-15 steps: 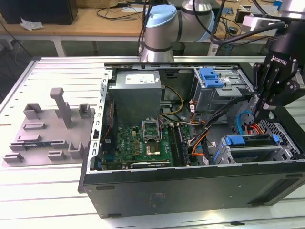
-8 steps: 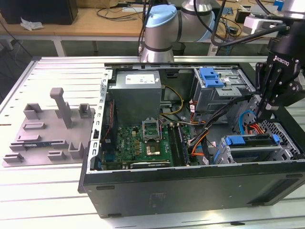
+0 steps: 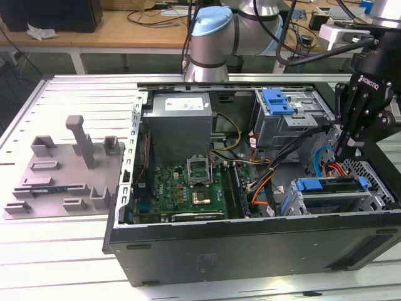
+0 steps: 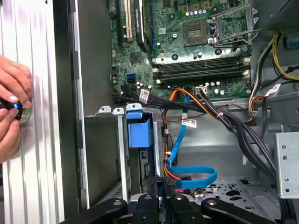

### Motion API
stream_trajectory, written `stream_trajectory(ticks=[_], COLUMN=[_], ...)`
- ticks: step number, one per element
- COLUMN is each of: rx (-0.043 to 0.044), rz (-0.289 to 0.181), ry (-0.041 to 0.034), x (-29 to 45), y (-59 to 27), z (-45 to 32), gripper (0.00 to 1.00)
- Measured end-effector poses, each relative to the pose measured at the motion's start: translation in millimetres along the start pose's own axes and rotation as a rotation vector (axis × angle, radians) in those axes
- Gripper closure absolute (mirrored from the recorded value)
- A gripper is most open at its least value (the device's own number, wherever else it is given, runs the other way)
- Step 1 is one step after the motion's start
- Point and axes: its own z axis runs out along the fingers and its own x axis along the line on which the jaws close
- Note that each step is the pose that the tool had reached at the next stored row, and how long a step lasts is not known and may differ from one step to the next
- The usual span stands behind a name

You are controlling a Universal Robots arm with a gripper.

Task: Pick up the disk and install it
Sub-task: 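Insert the second disk wire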

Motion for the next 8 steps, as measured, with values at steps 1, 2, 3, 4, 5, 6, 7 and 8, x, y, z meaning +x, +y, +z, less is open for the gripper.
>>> stream_trajectory(ticks=[1, 2, 3, 4, 5, 6, 7, 8], rx=[0.0011, 0.0021, 0.0042, 0.0055, 0.0076, 0.0096, 0.012, 0.014], rz=[0.0, 0.0, 0.0, 0.0, 0.0, 0.0, 0.0, 0.0], ry=[-0.0135, -0.0284, -0.0429, -0.0508, -0.0625, -0.0731, -0.0865, -0.0969], x=[2.5, 5.2, 8.2, 9.9, 12.5, 14.9, 18.1, 21.0], y=[1.2, 1.7, 1.9, 2.0, 2.1, 2.2, 2.4, 2.6], z=[0.6, 1.4, 2.1, 2.5, 3.2, 3.7, 4.5, 5.2], gripper=[0.84, 0.84, 0.84, 0.84, 0.84, 0.84, 0.84, 0.84])
